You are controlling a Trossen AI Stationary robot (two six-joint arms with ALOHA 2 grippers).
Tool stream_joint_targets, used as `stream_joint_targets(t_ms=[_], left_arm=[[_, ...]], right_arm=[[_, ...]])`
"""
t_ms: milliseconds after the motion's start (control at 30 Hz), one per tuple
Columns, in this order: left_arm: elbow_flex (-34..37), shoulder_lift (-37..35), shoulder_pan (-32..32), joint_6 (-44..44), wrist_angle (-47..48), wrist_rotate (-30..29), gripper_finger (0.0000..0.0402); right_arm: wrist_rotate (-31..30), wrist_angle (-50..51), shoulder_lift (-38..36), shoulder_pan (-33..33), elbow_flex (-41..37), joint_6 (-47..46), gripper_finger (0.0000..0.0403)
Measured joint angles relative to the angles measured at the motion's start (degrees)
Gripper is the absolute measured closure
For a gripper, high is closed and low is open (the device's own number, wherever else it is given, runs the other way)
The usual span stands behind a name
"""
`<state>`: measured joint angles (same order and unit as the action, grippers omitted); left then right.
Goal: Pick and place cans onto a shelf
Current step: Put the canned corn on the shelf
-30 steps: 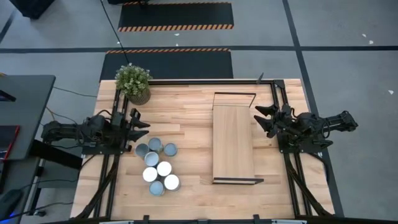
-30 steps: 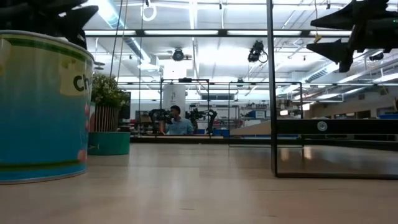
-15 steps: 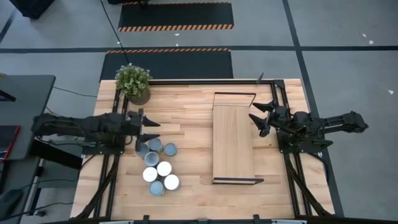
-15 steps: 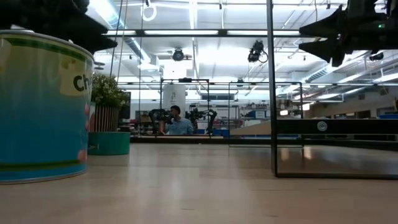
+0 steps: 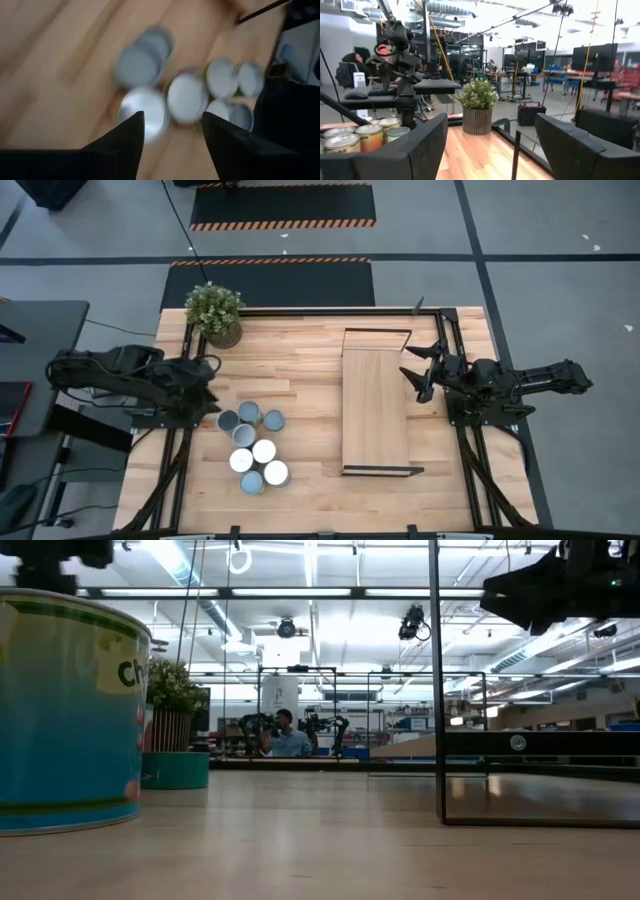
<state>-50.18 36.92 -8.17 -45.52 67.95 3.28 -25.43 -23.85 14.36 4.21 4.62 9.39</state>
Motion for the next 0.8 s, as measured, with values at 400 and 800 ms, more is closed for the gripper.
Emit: stream_joint_targets(t_ms=[400,800], left_arm=[[0.0,13.2,-9.6,-0.8,12.5,-2.5,0.0228],[0.0,26.8,-17.3,-1.8,11.6,-1.1,0.0141]], right_arm=[[0.0,0.7,0.0,0.0,0.0,1.1,0.0096],[0.1,1.3,0.3,0.6,0.0,0.9,0.0096]])
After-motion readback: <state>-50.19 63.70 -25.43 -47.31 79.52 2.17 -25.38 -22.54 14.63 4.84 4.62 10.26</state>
